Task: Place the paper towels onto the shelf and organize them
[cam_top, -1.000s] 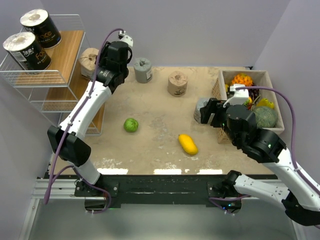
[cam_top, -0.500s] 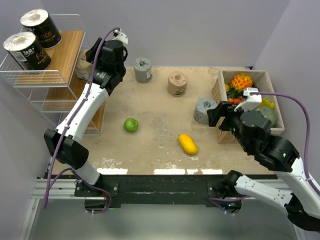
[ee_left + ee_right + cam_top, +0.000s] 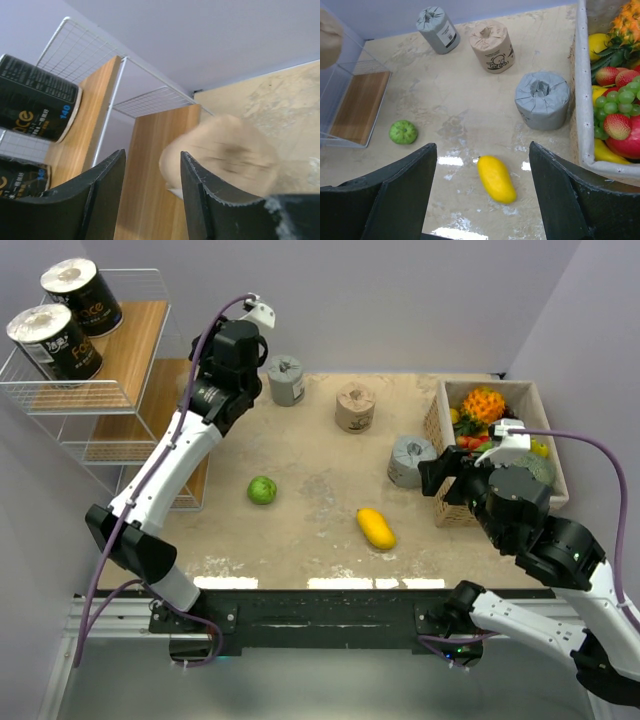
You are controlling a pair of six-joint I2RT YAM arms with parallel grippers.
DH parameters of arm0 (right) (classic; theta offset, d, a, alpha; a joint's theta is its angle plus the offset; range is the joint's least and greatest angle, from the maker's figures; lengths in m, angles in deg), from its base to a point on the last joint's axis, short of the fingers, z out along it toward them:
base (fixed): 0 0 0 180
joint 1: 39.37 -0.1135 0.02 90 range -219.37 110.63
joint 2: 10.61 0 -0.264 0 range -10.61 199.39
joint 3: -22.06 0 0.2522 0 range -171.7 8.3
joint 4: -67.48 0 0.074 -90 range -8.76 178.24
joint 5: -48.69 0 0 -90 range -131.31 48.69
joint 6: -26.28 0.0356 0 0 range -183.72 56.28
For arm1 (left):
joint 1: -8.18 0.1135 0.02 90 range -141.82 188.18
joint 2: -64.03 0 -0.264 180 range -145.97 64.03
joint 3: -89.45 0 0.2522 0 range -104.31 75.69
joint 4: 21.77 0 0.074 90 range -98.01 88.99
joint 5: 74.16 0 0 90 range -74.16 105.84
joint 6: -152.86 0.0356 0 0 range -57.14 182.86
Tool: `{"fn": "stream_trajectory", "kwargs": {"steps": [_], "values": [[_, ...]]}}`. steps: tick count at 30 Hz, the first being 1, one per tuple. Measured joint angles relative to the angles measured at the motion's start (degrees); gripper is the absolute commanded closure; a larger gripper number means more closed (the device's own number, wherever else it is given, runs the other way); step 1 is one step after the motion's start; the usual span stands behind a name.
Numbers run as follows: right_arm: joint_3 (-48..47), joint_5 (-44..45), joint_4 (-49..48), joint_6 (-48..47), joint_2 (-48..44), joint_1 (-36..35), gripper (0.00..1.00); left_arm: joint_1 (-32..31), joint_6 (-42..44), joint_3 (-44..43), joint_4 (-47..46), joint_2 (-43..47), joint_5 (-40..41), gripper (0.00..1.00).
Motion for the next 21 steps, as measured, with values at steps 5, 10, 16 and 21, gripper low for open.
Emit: {"fn": "stream_trajectory", "kwargs": {"steps": [5, 10, 16, 21], "values": [[0.0, 0.0, 0.0, 0.0, 0.0, 0.0, 0.22, 0.1, -1.1, 1.1, 0.9, -0.9, -1.4, 0.48], [0.6, 0.0, -0.2, 0.0, -0.1, 0.0, 0.21, -0.7, -4.7, 0.4, 4.6, -2.2, -6.2, 0.41], [3.1, -0.3, -1.0, 0.0, 1.5, 0.0, 0.21, -4.8, -11.9, -1.2, 9.8, -4.7, -13.8, 0.35], [6.5, -2.6, -4.4, 0.3, 3.8, 0.0, 0.22, -6.6, -20.5, -1.4, 15.2, -8.6, -20.9, 0.27]]}}
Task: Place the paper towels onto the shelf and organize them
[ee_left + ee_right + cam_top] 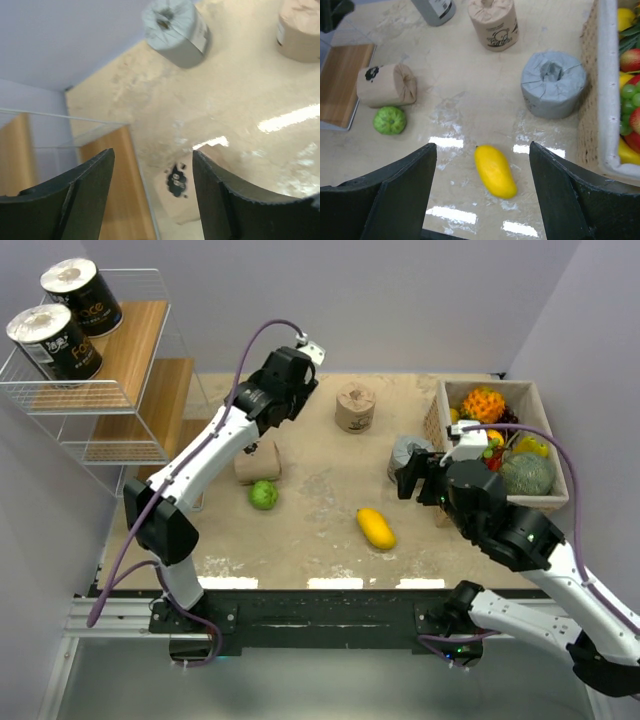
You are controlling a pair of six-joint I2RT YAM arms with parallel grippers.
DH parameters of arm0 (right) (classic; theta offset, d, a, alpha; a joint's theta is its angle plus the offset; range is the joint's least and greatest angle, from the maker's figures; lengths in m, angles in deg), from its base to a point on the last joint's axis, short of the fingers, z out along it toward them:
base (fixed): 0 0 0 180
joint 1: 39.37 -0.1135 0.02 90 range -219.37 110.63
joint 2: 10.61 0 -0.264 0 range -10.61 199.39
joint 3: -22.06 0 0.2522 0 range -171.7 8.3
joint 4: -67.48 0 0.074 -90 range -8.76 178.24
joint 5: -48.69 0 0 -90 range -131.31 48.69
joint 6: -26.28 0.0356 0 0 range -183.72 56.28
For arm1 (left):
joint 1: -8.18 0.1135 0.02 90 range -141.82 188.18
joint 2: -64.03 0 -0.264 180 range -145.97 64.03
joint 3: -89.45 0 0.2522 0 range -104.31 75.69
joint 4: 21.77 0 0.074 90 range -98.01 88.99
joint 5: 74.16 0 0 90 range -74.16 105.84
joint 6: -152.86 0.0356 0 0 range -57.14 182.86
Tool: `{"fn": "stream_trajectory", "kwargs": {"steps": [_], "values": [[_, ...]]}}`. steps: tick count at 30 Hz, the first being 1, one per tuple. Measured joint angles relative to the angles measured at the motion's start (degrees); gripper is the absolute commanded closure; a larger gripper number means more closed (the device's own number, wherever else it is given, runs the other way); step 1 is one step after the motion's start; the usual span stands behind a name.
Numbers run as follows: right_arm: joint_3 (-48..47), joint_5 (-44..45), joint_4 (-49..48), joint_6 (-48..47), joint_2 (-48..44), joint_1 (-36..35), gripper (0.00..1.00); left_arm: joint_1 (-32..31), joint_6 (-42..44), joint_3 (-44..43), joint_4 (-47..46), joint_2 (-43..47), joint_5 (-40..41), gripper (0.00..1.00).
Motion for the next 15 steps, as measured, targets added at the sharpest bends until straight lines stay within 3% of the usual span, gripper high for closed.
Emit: {"fn": "stream_trajectory", "kwargs": {"steps": [8, 15], "values": [[2.8, -4.6, -2.8, 0.6, 3.3, 0.0, 0.21, -0.8, -13.2, 3.0, 7.9, -4.8, -0.9, 0.17], [3.9, -4.9, -4.0, 0.5, -0.5, 0.0, 0.21, -3.1, -15.8, 6.1, 9.8, -10.4, 3.1, 0.15]]}}
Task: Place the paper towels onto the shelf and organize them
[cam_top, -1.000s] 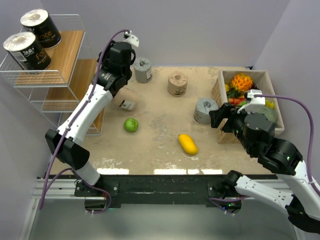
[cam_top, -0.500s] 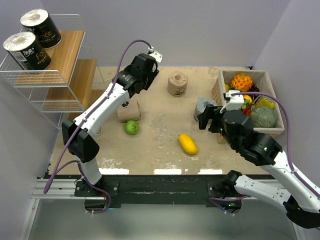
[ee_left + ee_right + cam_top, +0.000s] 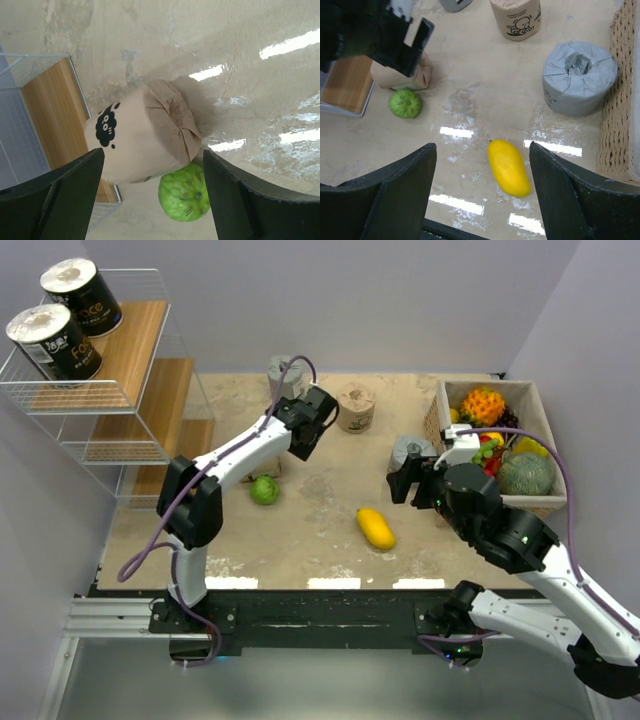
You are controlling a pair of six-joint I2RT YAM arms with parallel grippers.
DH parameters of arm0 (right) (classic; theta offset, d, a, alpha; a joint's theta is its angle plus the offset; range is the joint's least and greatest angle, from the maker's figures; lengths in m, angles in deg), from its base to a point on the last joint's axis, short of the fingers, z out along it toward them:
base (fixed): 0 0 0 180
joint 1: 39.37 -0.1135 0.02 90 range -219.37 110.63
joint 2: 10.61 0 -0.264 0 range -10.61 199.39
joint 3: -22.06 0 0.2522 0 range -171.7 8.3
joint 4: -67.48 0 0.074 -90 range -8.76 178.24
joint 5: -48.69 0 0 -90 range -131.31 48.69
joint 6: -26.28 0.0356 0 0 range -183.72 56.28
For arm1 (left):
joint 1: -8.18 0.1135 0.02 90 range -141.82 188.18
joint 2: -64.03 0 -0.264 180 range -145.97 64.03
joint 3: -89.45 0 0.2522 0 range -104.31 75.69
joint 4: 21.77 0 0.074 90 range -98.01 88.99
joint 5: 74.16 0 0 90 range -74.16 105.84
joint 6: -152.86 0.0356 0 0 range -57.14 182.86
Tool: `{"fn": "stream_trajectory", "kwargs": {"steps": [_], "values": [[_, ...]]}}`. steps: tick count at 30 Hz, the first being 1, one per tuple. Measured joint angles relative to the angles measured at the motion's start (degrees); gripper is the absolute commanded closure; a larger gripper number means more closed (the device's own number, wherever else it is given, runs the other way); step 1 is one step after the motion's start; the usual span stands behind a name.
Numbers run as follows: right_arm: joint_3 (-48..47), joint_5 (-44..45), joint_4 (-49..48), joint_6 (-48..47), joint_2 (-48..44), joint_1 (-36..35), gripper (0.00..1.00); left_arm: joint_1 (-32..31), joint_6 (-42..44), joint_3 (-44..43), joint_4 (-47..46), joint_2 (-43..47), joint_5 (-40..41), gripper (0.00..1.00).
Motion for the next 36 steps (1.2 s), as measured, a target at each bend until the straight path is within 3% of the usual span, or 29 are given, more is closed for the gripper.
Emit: {"fn": "stream_trajectory", "kwargs": {"steps": [14, 20, 36], "values": [[1.7, 1.1, 0.7, -0.3, -5.6, 0.0, 0.21, -0.3, 1.4, -0.4, -0.2, -13.1, 12.1, 0.18], [1.7, 2.1, 0.8, -0.8, -6.6, 0.0, 0.21, -0.6, 3.4, -0.6, -0.6, -15.2, 18.6, 0.23], [2.3, 3.6, 1.0, -2.1, -6.8, 0.0, 0.20, -0.5, 8.8, -2.3, -5.0, -18.2, 26.8, 0.20]]}}
